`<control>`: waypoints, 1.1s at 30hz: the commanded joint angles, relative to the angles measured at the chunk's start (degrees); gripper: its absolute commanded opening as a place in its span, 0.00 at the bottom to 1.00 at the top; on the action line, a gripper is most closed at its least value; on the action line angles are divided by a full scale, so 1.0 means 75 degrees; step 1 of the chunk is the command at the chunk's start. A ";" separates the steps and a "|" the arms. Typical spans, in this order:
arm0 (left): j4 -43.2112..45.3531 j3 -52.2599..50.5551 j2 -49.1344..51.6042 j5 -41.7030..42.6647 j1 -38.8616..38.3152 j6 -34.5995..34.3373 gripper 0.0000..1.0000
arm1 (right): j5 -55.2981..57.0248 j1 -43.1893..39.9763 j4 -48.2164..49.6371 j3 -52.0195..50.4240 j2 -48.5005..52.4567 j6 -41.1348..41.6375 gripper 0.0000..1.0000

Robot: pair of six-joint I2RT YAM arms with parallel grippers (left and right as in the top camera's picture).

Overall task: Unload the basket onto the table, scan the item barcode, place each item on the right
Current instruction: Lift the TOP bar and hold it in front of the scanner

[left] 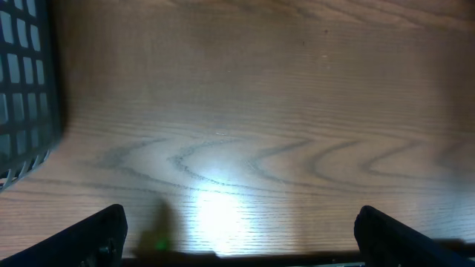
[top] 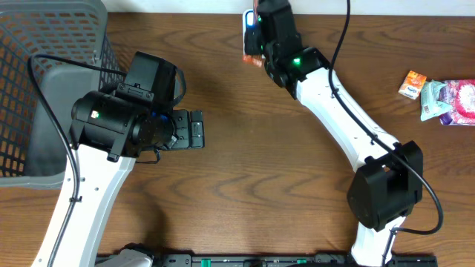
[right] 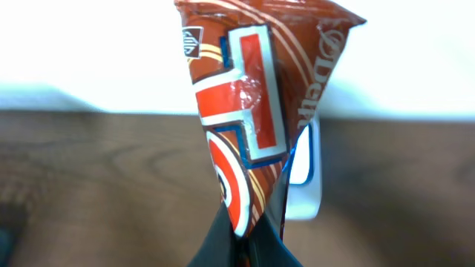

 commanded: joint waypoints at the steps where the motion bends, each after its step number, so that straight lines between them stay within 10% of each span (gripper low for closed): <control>1: -0.0038 0.0117 0.0000 -0.0125 0.0026 0.0015 0.98 | 0.0341 -0.0012 0.0353 -0.0041 0.0516 -0.1571 0.01; 23: -0.0038 0.0117 0.0000 -0.0128 0.0026 0.0015 0.98 | 0.0685 -0.1107 0.1221 -0.0032 0.0918 -0.0472 0.01; 33: -0.0038 0.0117 0.0000 -0.0125 0.0026 0.0015 0.98 | -0.2192 -0.1568 0.0845 -0.0038 0.0664 -0.0428 0.01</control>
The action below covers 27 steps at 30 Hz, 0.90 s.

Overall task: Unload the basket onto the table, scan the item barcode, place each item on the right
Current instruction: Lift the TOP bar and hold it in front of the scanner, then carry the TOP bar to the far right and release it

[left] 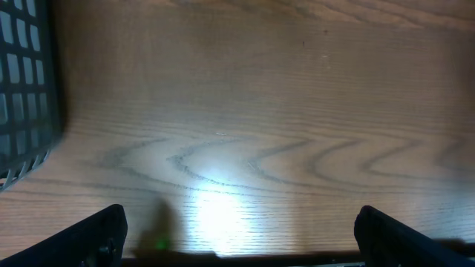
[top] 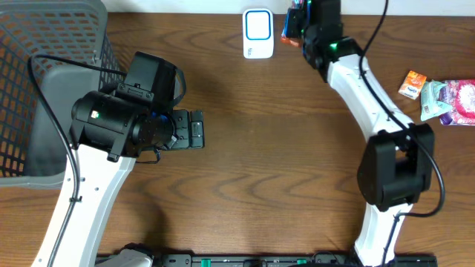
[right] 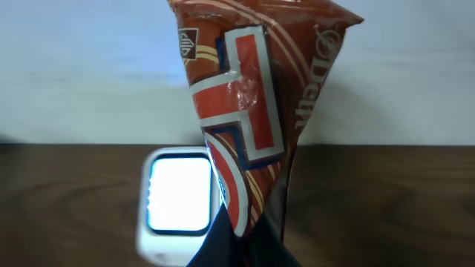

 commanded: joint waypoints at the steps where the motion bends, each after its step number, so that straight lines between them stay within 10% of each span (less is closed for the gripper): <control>1: -0.0038 0.0117 0.0000 -0.0128 0.0026 0.0017 0.98 | -0.0938 0.0187 -0.0117 0.0047 0.0108 0.0166 0.01; 20: -0.0038 0.0117 0.0000 -0.0125 0.0026 0.0017 0.98 | 0.0711 -0.0055 -0.0458 0.0064 0.0041 0.0087 0.01; 27: -0.0038 0.0117 0.0000 -0.0125 0.0026 0.0017 0.98 | 0.1620 -0.1498 -0.2460 0.0064 -0.0606 -0.1749 0.01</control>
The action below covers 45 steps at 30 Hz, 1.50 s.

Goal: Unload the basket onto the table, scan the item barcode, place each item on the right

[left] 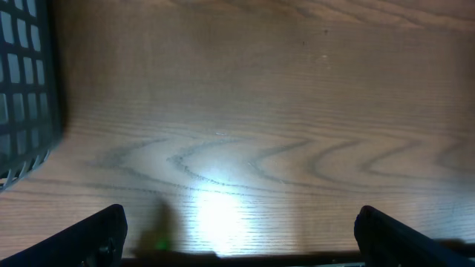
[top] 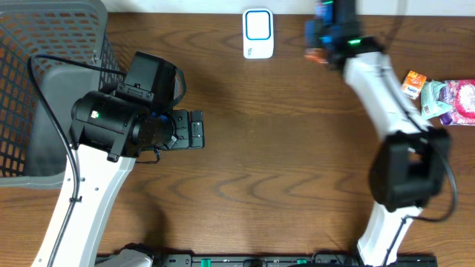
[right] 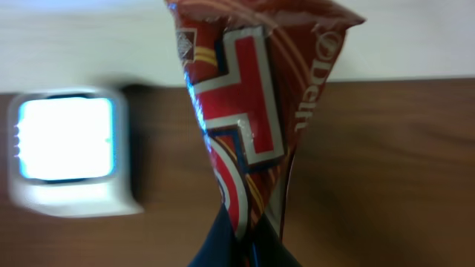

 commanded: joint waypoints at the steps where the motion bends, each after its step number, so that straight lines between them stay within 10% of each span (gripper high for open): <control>1: -0.0035 0.0117 0.0000 -0.0125 0.0026 0.0017 0.98 | 0.0903 -0.0787 -0.0769 0.0079 -0.0326 -0.1183 0.01; 7: -0.0035 0.0117 0.0000 -0.0125 0.0026 0.0017 0.98 | 0.1821 -0.1999 -0.2229 0.0073 -0.0079 -0.1507 0.01; 9: -0.0035 0.0117 0.0000 -0.0125 0.0026 0.0017 0.98 | 0.1821 -0.2355 -0.2483 0.0073 0.0012 -0.1501 0.26; 10: -0.0035 0.0117 0.0000 -0.0125 0.0026 0.0017 0.98 | 0.1813 -0.2492 -0.2573 0.0073 0.0047 -0.1495 0.63; 11: -0.0035 0.0117 0.0000 -0.0125 0.0026 0.0017 0.98 | 0.1798 -0.2623 -0.2690 0.0073 0.0058 -0.1402 0.74; 17: -0.0035 0.0117 0.0000 -0.0125 0.0026 0.0017 0.98 | 0.1798 -0.2833 -0.3206 0.0073 -0.0105 -0.0831 0.99; 32: -0.0035 0.0117 0.0000 -0.0125 0.0026 0.0017 0.98 | -0.0391 -0.2702 -0.4468 -0.0076 -0.3943 0.0446 0.93; 45: -0.0035 0.0117 0.0000 -0.0125 0.0026 0.0017 0.98 | -0.0673 -0.2410 -0.4695 -0.3745 -0.8000 0.1276 0.99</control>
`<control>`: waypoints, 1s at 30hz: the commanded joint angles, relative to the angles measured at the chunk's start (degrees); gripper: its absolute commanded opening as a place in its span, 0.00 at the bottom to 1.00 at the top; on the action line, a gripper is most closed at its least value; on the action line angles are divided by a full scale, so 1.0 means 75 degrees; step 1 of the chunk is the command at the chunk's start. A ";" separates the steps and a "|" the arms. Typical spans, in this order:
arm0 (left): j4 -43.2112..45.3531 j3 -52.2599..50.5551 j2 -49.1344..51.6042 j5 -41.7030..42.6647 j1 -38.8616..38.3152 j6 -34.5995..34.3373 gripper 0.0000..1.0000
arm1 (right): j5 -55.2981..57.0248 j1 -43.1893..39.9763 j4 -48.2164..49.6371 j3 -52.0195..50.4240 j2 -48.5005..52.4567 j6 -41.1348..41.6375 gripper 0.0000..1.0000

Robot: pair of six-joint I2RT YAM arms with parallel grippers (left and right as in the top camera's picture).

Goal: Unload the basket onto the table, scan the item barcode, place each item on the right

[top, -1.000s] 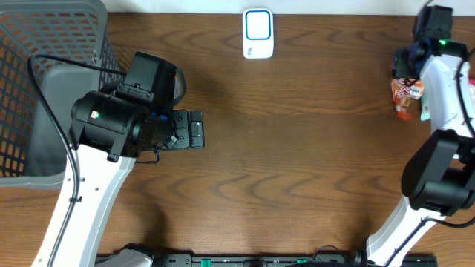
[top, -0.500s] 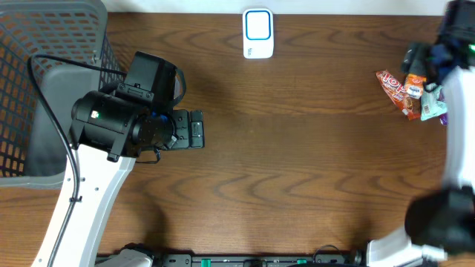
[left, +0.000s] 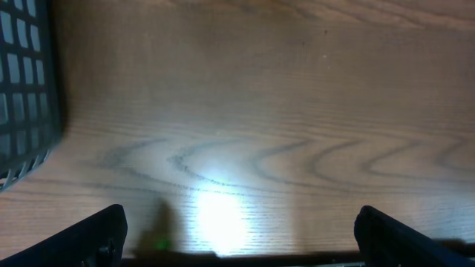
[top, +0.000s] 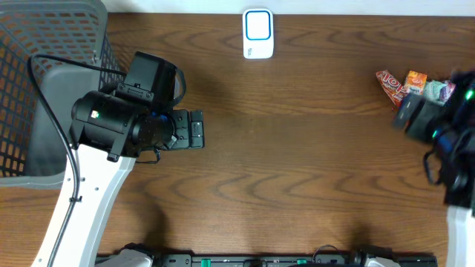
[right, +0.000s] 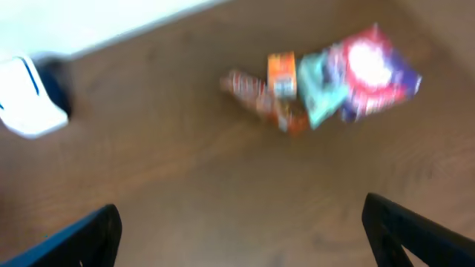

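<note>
The red-brown snack packet [top: 388, 84] lies flat on the table at the right, touching a small pile of other packets; it shows blurred in the right wrist view [right: 252, 93]. The white scanner [top: 258, 33] stands at the far edge of the table, also at the left of the right wrist view [right: 28, 107]. My right gripper [right: 241, 241] is open and empty, drawn back from the packet toward the right side. My left gripper [left: 241, 237] is open over bare wood near the table's middle left [top: 194, 130].
A grey mesh basket [top: 44, 81] fills the far left, its wall at the edge of the left wrist view [left: 26, 89]. An orange packet [top: 414, 81] and teal and pink-purple packets [top: 445, 93] lie beside the snack. The right arm [top: 427, 122] is motion-blurred.
My right gripper held the snack packet upright to the right of the scanner. It is now open, the packet lies by the pile at the right, and the arm has pulled back rightward.
My right gripper first held the snack packet in front of the scanner. Then it held it a little right of the scanner, then further right still. Now the packet lies released beside the other packets. The left arm has stayed still and open throughout.
</note>
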 commanded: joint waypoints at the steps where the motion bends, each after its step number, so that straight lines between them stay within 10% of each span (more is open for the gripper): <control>1: -0.0041 0.0114 0.0000 -0.0125 0.0023 0.0015 0.98 | -0.0099 0.0079 -0.0286 -0.0498 -0.0647 0.0495 0.99; 13: -0.0041 0.0114 0.0000 -0.0125 0.0023 0.0015 0.98 | -0.0612 0.0079 -0.3722 -0.0720 -0.1204 0.0493 0.99; 30: -0.0041 0.0114 0.0000 -0.0125 0.0023 0.0015 0.98 | -0.0612 0.0079 -0.3768 -0.0720 -0.1204 0.0495 0.99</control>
